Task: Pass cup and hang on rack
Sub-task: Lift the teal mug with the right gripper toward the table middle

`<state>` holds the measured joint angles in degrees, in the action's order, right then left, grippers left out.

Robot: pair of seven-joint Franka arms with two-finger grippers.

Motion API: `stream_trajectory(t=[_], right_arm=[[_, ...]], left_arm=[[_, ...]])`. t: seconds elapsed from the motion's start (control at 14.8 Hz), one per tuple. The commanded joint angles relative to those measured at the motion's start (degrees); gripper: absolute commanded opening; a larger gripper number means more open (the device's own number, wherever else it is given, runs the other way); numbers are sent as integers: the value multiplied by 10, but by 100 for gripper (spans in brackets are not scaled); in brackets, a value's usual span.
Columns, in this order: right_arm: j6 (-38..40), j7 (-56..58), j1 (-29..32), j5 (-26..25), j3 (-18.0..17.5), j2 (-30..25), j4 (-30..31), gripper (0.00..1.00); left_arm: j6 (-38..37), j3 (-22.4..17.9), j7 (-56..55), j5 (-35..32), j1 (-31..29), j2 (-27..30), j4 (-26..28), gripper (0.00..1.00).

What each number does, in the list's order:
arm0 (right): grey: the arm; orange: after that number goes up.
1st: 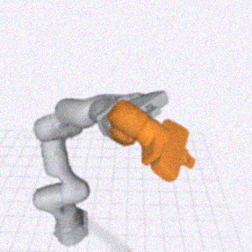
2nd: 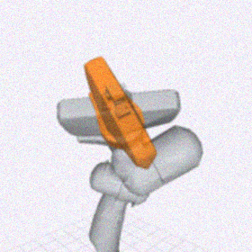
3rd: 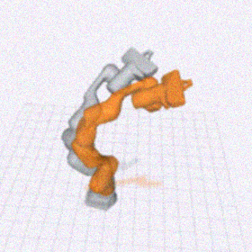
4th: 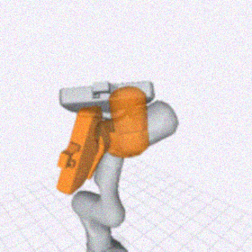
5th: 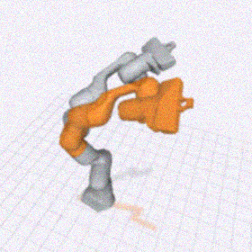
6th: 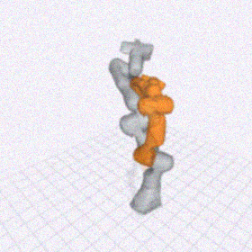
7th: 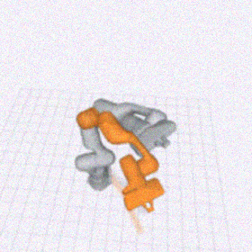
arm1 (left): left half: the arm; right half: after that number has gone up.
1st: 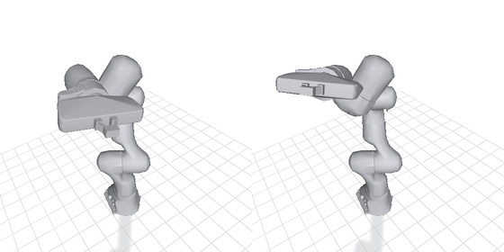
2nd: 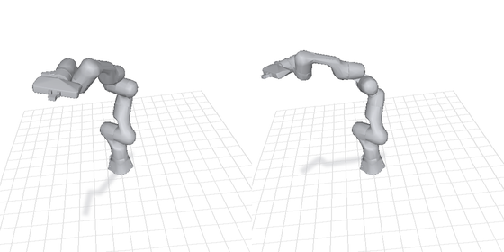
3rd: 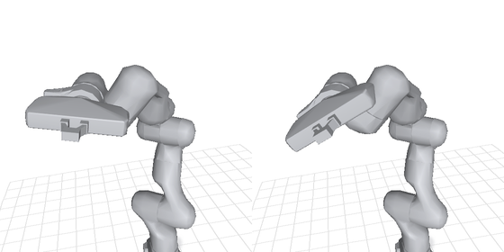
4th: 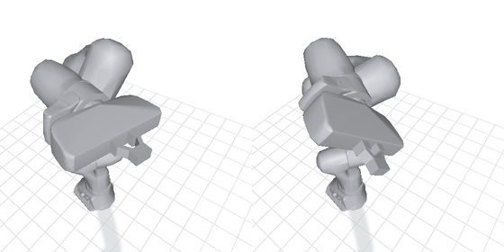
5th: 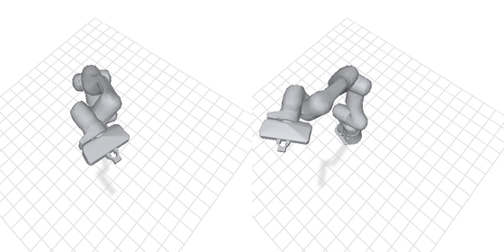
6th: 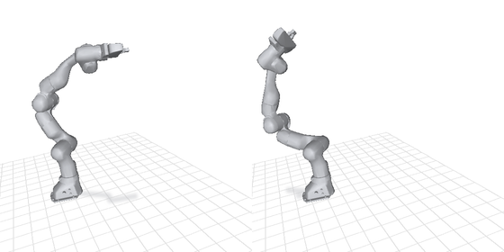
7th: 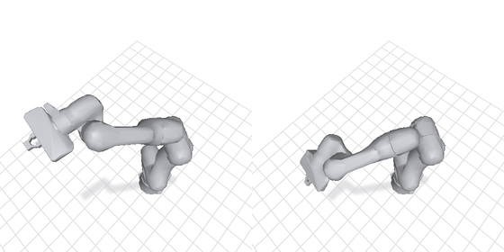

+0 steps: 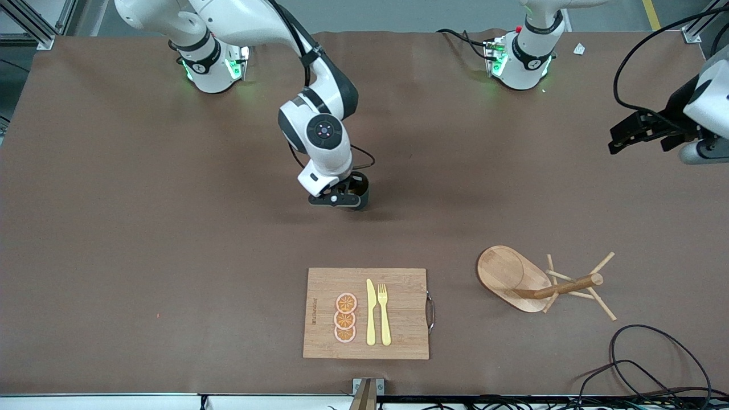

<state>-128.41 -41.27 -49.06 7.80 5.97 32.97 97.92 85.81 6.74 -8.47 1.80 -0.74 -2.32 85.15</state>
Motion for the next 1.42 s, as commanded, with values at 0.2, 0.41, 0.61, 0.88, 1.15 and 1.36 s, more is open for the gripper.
stream_trajectory(t=[0.2, 0.41, 0.61, 0.88, 1.15, 1.36], right_arm=[[9, -47, -15, 5, -2, 27, -45, 0], [9, -48, -15, 9, -7, 29, -45, 1], [8, -48, -15, 11, -8, 33, -45, 1], [6, -40, -19, 9, -8, 43, -47, 5], [10, 23, -17, 9, -8, 46, -62, 98], [16, 33, -9, 9, -8, 39, -70, 100]], left_arm=[[2, 43, -115, 24, 14, -2, -8, 100], [16, 85, -208, 19, 18, -3, -8, 100], [29, 125, -292, 15, 19, -14, -10, 100], [45, 186, -411, -21, 20, -31, -10, 100], [60, 244, -439, -71, 21, -51, -10, 100], [61, 265, -481, -110, 53, -64, -10, 100]])
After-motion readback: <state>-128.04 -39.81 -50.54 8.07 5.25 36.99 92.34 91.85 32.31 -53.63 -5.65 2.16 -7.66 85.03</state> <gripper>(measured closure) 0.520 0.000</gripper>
